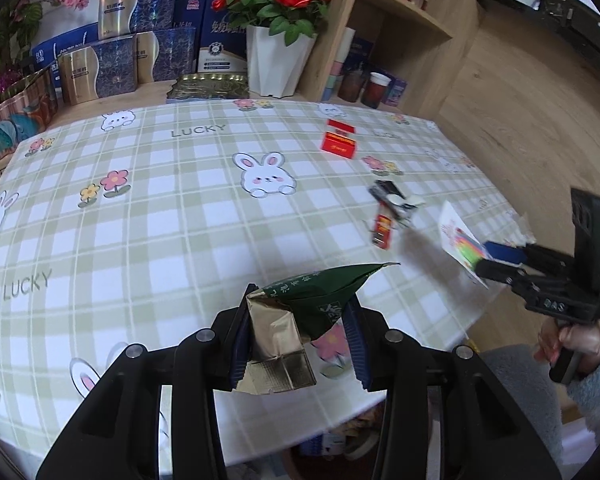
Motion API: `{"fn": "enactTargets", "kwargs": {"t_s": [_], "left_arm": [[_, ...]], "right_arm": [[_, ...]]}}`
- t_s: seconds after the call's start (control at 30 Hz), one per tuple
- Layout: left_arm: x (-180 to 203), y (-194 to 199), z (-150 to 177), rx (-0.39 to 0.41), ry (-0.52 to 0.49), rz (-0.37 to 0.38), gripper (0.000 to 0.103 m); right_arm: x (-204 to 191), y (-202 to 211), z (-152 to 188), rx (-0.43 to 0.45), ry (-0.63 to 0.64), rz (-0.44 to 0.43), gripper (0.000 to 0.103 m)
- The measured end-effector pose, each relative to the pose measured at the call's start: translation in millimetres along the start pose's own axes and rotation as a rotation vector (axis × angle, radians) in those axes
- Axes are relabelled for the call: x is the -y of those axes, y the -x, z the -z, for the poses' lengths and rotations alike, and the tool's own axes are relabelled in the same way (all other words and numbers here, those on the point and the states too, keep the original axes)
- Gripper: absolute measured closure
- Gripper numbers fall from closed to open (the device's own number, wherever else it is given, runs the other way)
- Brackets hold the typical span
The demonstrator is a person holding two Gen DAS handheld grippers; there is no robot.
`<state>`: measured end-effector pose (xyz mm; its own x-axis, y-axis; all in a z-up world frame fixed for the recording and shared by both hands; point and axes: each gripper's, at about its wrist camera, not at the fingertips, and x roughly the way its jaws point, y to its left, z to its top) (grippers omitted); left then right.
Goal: Collect trash
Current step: 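Carry the wrapper and pen card with both tools over the brown bin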
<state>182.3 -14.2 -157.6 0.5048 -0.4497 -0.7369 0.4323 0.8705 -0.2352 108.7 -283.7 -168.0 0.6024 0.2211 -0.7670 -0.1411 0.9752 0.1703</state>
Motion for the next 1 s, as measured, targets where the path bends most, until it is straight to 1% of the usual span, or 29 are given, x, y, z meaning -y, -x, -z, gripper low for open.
{"fn": "enactTargets", "kwargs": {"t_s": [0.1,0.2,0.3,0.4,0.5,0.53,0.7,0.8,0.83,0.93,1.0], "left_arm": [[16,10,16,0.007,-0.011,0.020,0.063],[31,15,29,0.005,-0.050,0.022,0.063],[48,20,41,-0.003,-0.106,0.013,0.063],[61,24,49,-0.005,-0.139,0.009,0.063],[67,28,55,0.000,-0.133,0.009,0.063],[67,30,57,0.004,-0.120,0.009,0.063],[65,37,67,0.012,-0.067,-0.003,0.063],[64,40,75,0.009,-0.062,-0.031,0.063],[63,41,78,0.008,-0.059,-0.040,0.063],[58,42,86,0.000,-0.031,-0.055,0.063],[56,42,90,-0.004,-0.014,-0.062,0.063]], "right_arm": [[0,27,40,0.028,-0.035,-0.009,0.052],[-7,37,79,0.024,-0.055,-0.019,0.052],[-14,34,109,-0.008,-0.073,-0.033,0.052],[-22,20,134,-0.065,-0.079,-0.056,0.052],[-32,6,139,-0.109,-0.055,-0.060,0.052],[-38,-2,139,-0.139,-0.033,-0.049,0.052],[-61,-32,142,-0.249,0.039,-0.046,0.052],[-69,-54,143,-0.345,0.088,-0.004,0.051],[-69,-63,143,-0.381,0.073,0.001,0.051],[-70,-79,141,-0.413,-0.003,-0.034,0.050],[-72,-82,141,-0.416,-0.029,-0.051,0.045]]}}
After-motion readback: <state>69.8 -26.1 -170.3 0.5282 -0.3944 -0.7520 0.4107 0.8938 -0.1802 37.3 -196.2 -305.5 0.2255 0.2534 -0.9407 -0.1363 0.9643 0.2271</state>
